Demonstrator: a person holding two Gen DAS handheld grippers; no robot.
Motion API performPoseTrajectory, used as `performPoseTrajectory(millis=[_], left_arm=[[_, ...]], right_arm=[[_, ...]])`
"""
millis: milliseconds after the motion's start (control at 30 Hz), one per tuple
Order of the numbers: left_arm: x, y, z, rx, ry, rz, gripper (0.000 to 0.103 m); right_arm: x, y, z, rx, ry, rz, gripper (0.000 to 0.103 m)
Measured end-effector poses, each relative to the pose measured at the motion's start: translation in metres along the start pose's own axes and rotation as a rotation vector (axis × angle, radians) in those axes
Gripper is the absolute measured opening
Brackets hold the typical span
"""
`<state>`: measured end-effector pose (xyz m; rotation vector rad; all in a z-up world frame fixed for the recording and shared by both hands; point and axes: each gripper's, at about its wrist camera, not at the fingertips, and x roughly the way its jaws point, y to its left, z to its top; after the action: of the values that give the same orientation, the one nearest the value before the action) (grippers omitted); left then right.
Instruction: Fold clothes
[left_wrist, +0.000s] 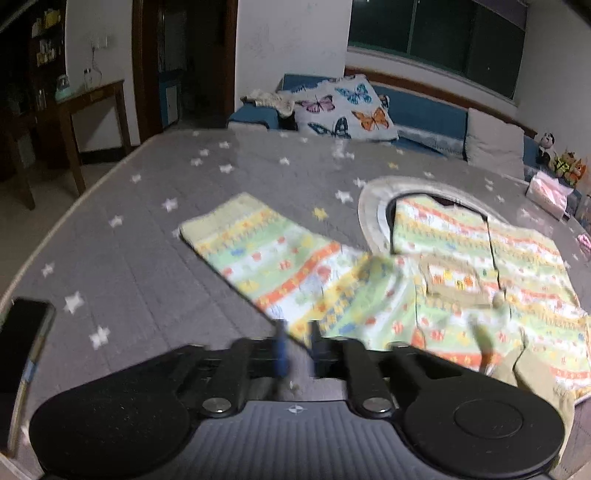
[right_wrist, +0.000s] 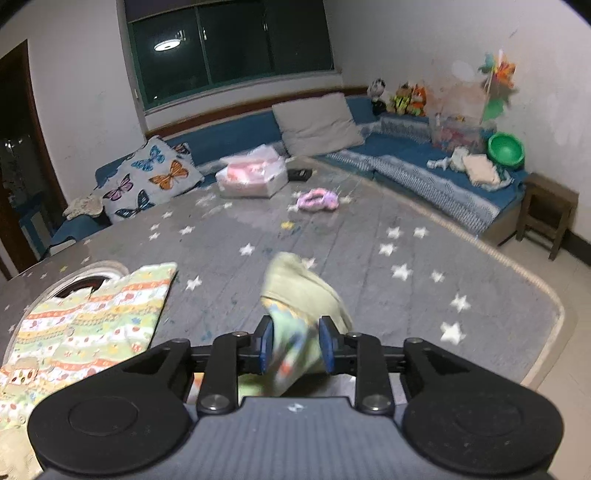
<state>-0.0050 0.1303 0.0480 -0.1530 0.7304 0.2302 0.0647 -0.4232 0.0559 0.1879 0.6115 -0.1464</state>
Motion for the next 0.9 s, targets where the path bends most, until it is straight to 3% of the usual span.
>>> performPoseTrajectory(millis=[33,100,267,400,667,900], left_arm=[[-0.001,-0.001,0.004,0.007,-0.018,-0.001,0.049],[-0.001,-0.007,0.016,0.028,-0.048,-0.011,0.049],[0.018,-0.031,0.042,0.079,-0.068,-0.077,0.049],[0.052,-0.060,0.061,0.133,-0.031,-0.147,0.049],[0.121,-0.109,0.091,0.235,0.015,-0.176,0.049],[0.165,-0.137,0.106,0.300,0.043,-0.184,0.049]], right_arm=[[-0.002,0.000,0.003,-0.006,-0.012,-0.011,0.038],[-0.004,0.000,0.010,-0.019,-0.033,-0.022,0.038],[0.010,0.019,0.022,-0.067,-0.007,0.055,0.038],[0.035,0.045,0.027,-0.102,0.050,0.141,0.037],[0.091,0.098,0.035,-0.168,0.165,0.287,0.037],[0.143,0.135,0.036,-0.222,0.239,0.315,0.037]])
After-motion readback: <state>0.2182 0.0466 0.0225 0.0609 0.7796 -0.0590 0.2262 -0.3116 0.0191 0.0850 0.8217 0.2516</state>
